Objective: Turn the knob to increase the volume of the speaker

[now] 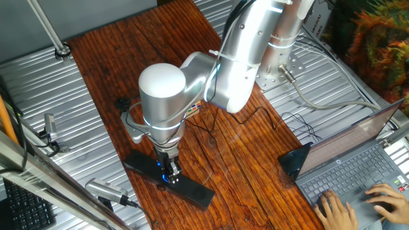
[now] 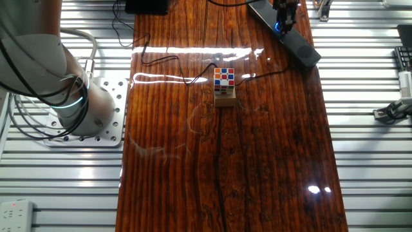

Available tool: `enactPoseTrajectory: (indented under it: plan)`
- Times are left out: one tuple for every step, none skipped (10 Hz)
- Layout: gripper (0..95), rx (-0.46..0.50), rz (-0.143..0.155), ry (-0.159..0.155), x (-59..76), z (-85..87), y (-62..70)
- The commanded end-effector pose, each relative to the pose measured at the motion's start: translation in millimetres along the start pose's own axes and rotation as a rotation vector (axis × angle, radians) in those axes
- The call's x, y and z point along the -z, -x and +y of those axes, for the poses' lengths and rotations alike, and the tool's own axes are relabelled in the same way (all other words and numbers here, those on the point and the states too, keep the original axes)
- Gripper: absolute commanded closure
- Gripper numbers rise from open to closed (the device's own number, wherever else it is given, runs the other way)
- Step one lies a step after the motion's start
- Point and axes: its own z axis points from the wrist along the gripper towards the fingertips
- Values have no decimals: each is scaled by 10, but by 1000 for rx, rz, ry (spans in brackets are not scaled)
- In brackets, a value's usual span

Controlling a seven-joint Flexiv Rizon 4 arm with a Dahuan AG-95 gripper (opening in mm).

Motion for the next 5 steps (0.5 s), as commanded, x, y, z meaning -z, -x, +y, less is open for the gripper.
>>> enactPoseTrajectory:
  plan:
    - [570, 52, 13, -31, -5, 10, 7]
    - [570, 75, 15, -38, -4, 11, 8]
    - [570, 117, 16, -47, -3, 11, 8]
    - [570, 169, 20, -56, 0, 13, 9]
    - [570, 209, 20, -62, 3, 15, 10]
